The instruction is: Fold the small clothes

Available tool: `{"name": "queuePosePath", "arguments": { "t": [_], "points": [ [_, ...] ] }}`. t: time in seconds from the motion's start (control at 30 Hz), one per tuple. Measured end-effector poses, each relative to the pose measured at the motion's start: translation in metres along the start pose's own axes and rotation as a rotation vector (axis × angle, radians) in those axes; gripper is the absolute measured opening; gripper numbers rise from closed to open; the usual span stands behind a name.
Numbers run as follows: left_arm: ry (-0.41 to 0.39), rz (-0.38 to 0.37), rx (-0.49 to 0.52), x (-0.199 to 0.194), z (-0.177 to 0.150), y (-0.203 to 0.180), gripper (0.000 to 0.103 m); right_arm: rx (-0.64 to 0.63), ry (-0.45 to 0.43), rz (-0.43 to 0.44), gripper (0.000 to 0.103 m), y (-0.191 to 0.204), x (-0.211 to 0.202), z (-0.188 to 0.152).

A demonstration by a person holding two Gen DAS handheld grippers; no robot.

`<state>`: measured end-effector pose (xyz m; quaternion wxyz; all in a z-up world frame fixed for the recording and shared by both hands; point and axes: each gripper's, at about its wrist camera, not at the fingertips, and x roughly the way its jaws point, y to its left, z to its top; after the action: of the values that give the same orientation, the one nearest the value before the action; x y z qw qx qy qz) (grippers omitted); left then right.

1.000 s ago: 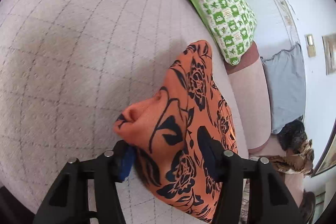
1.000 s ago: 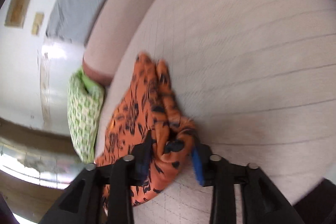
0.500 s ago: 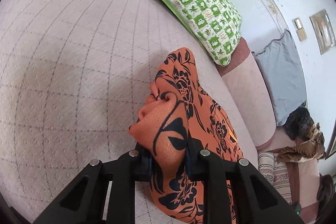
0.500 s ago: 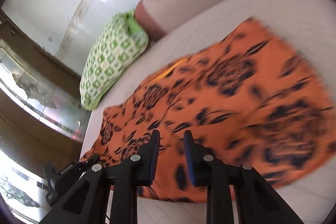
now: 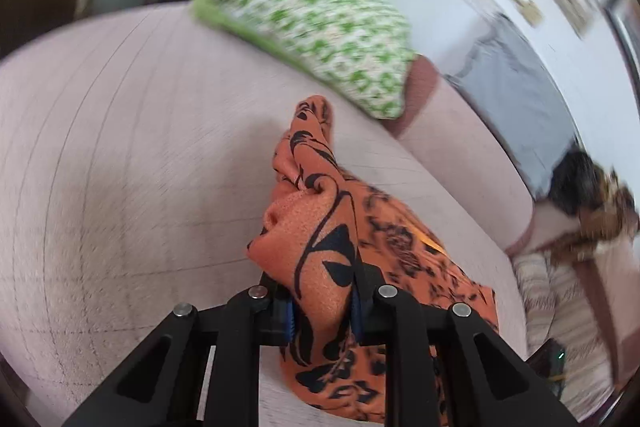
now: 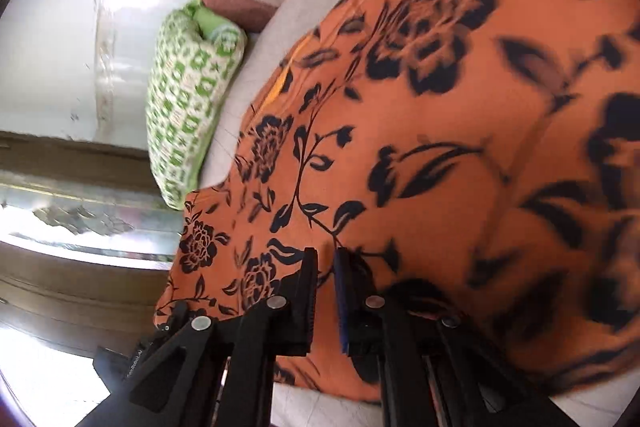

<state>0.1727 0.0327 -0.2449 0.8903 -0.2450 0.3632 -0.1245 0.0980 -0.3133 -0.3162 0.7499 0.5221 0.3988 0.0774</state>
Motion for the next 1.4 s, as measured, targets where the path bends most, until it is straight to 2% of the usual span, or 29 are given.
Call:
{"name": "queuePosePath", "arguments": {
  "t": [0.03,0.17,0.33,0.4,0.47,0.5,0.53,0.57,0.6,0.63,0.7,0.77,0.83,0.9,0.93,1.0,1.1,1.17,1.2,1.23,1.3,1.37,1.4],
  "points": [
    [-0.003,-0.004,0.029,-0.003,0.0,-0.01,0.02,-0.01,-0.019,-0.002,0.014,-0.002,-0.012,0.002],
    [0.01,-0.043,0.168,-0.011,-0.006,-0.071,0.02,-0.025,-0.094,0.026,0.014,-0.012,-0.051,0.023],
    [0.041,-0.163,0.346,-0.009,-0.04,-0.165,0.02,0.019,-0.194,0.091,0.014,-0.043,-0.11,0.051],
    [0.106,-0.212,0.42,0.005,-0.067,-0.203,0.02,0.026,-0.251,0.113,0.014,-0.057,-0.136,0.062],
    [0.205,-0.236,0.466,0.026,-0.094,-0.228,0.023,0.032,-0.275,0.129,0.014,-0.065,-0.15,0.07],
    [0.267,-0.263,0.45,0.035,-0.101,-0.232,0.031,0.04,-0.269,0.15,0.014,-0.071,-0.156,0.073],
    [0.352,-0.321,0.411,0.042,-0.105,-0.231,0.036,0.051,-0.258,0.166,0.015,-0.075,-0.159,0.076],
    [0.392,-0.357,0.387,0.043,-0.105,-0.228,0.046,0.066,-0.242,0.186,0.017,-0.078,-0.159,0.077],
    [0.41,-0.395,0.367,0.04,-0.101,-0.222,0.052,0.081,-0.226,0.203,0.024,-0.081,-0.16,0.078],
    [0.401,-0.413,0.362,0.036,-0.095,-0.217,0.054,0.089,-0.211,0.212,0.048,-0.083,-0.159,0.08],
    [0.301,-0.407,0.375,0.016,-0.073,-0.198,0.07,0.084,-0.191,0.197,0.088,-0.078,-0.151,0.081],
    [0.203,-0.333,0.397,0.005,-0.056,-0.181,0.076,0.063,-0.191,0.19,0.088,-0.071,-0.147,0.079],
    [0.169,-0.25,0.409,0.008,-0.046,-0.16,0.076,0.042,-0.163,0.156,0.088,-0.067,-0.136,0.077],
    [0.173,-0.179,0.423,0.022,-0.047,-0.147,0.076,0.039,-0.15,0.085,0.086,-0.068,-0.126,0.074],
    [0.182,-0.137,0.429,0.031,-0.05,-0.141,0.076,0.045,-0.131,0.078,0.085,-0.07,-0.118,0.073],
    [0.21,-0.099,0.414,0.048,-0.059,-0.124,0.076,0.047,-0.111,0.08,0.081,-0.068,-0.108,0.073],
    [0.272,-0.05,0.422,0.068,-0.072,-0.115,0.076,0.003,-0.113,-0.018,0.078,-0.063,-0.089,0.071],
    [0.287,-0.057,0.461,0.073,-0.078,-0.118,0.076,-0.038,-0.105,-0.11,0.069,-0.056,-0.07,0.067],
    [0.282,-0.065,0.487,0.072,-0.082,-0.12,0.076,-0.071,-0.095,-0.139,0.057,-0.052,-0.062,0.064],
    [0.273,-0.069,0.517,0.069,-0.085,-0.123,0.076,-0.111,-0.083,-0.163,0.033,-0.046,-0.054,0.059],
    [0.265,-0.087,0.548,0.064,-0.088,-0.126,0.076,-0.188,-0.096,-0.217,0.018,-0.034,-0.05,0.051],
    [0.27,-0.12,0.53,0.062,-0.088,-0.126,0.076,-0.264,-0.174,-0.213,0.014,-0.013,-0.064,0.045],
    [0.265,-0.133,0.526,0.062,-0.088,-0.128,0.076,-0.322,-0.244,-0.219,0.013,0.0,-0.075,0.041]
  ]
}}
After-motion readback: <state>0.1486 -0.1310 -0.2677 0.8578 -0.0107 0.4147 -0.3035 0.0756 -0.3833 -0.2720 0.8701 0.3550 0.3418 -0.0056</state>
